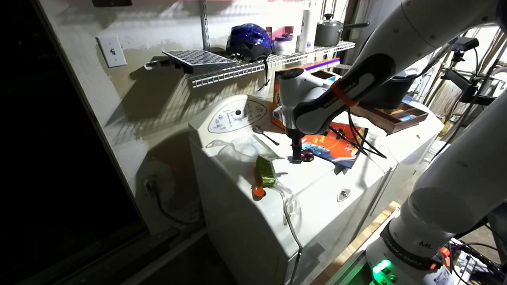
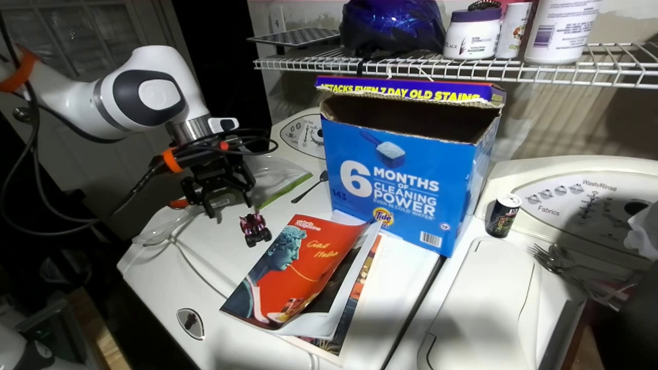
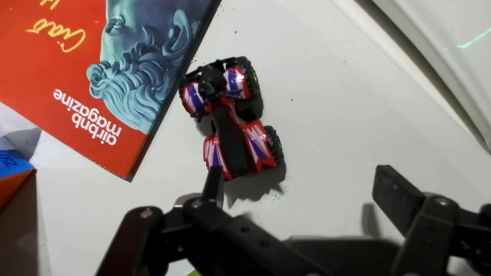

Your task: Put the toy car upside down

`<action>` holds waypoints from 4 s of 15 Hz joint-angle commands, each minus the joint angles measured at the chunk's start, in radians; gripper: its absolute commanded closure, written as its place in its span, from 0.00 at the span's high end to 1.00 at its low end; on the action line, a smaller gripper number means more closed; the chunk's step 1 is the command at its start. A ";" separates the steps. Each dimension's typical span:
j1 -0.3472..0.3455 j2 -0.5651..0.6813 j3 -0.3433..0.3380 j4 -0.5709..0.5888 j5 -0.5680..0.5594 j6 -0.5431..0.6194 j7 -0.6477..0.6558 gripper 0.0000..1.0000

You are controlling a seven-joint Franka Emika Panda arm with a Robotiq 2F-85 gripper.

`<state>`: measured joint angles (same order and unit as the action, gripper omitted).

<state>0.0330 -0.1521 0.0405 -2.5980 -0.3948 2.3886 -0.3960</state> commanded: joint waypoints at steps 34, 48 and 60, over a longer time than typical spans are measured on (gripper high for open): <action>-0.036 0.237 -0.052 0.207 -0.139 -0.172 -0.092 0.57; -0.084 0.125 -0.062 0.148 0.408 -0.026 -0.514 0.23; -0.071 0.113 -0.077 0.041 0.916 0.198 -0.939 0.23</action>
<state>-0.0477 -0.0175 -0.0290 -2.5208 0.4246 2.5390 -1.2444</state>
